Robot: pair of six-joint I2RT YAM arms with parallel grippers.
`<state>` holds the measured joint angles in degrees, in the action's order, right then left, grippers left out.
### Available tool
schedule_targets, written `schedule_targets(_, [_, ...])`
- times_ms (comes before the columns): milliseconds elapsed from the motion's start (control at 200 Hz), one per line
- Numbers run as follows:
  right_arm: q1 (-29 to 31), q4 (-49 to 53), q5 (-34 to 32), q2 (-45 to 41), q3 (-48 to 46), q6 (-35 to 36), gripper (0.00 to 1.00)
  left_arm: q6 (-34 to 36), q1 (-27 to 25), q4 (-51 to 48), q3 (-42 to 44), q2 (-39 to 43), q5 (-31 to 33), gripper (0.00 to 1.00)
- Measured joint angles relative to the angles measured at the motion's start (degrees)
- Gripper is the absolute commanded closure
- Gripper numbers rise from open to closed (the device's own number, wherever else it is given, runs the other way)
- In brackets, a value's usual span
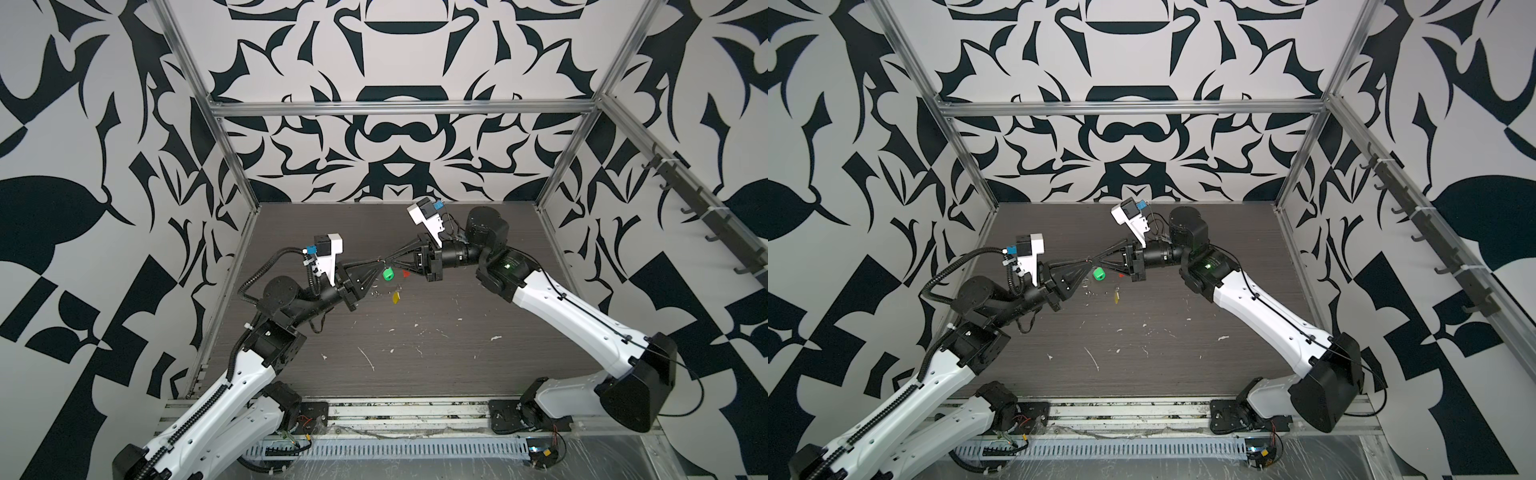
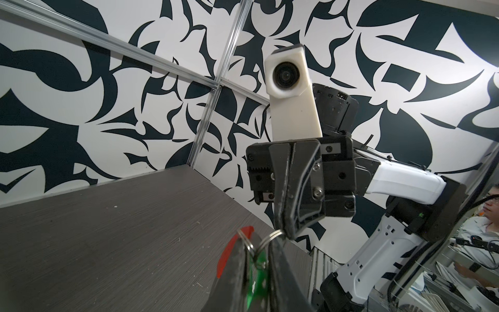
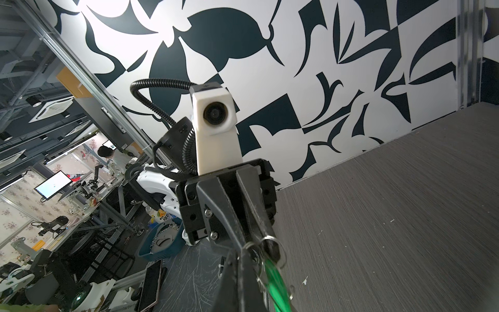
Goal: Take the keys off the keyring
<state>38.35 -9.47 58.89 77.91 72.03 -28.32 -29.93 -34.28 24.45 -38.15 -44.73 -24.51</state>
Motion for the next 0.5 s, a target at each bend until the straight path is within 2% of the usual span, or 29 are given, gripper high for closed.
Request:
schedule_targets(250, [0.0, 0.0, -0.2, 0.0, 0.13, 0.0, 1.0, -0.28, 0.04, 0.07, 0.0, 0.02, -0.02, 0.87])
schedule_targets(500, [0.0, 0.11, -1.09, 0.0, 0.37, 0.0, 1.0, -0.57, 0.15, 0.0, 0.0, 0.11, -0.02, 0.96])
